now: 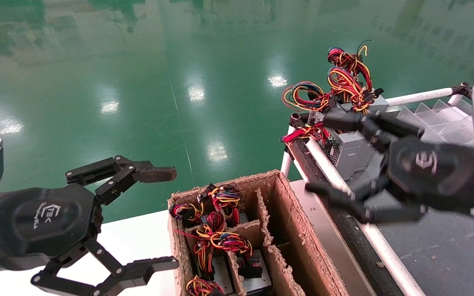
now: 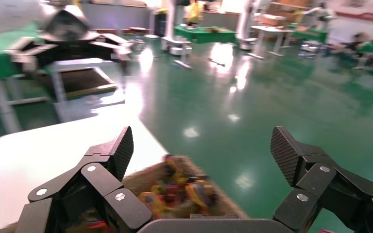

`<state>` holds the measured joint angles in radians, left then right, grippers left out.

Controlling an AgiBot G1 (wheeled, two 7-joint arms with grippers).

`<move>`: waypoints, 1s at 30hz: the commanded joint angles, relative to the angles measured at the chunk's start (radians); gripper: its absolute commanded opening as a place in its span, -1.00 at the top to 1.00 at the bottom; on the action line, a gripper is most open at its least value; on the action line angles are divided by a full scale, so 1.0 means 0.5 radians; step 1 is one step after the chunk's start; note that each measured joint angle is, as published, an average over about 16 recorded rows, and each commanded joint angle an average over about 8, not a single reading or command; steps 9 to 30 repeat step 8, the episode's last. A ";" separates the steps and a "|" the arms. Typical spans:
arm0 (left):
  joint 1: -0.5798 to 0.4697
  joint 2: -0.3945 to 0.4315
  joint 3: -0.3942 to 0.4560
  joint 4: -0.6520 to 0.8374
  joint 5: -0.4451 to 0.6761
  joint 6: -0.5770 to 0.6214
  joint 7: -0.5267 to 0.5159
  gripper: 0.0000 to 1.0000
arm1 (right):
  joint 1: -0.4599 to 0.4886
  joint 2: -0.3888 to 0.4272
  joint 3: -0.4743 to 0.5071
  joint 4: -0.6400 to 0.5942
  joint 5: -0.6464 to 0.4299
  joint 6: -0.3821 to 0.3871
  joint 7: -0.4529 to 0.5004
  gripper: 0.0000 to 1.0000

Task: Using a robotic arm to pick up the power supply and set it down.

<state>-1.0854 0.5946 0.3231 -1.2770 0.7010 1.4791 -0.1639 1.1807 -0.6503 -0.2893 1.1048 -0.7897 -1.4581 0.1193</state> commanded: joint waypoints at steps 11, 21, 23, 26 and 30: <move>0.000 0.000 0.000 0.000 0.000 0.000 0.000 -1.00 | -0.183 0.067 0.017 0.309 0.102 -0.065 0.118 -1.00; 0.000 0.000 0.000 0.000 0.000 0.000 0.000 -1.00 | -0.183 0.067 0.017 0.309 0.102 -0.065 0.118 -1.00; 0.000 0.000 0.000 0.000 0.000 0.000 0.000 -1.00 | -0.183 0.067 0.017 0.309 0.102 -0.065 0.118 -1.00; 0.000 0.000 0.000 0.000 0.000 0.000 0.000 -1.00 | -0.183 0.067 0.017 0.309 0.102 -0.065 0.118 -1.00; 0.000 0.000 0.000 0.000 0.000 0.000 0.000 -1.00 | -0.183 0.067 0.017 0.309 0.102 -0.065 0.118 -1.00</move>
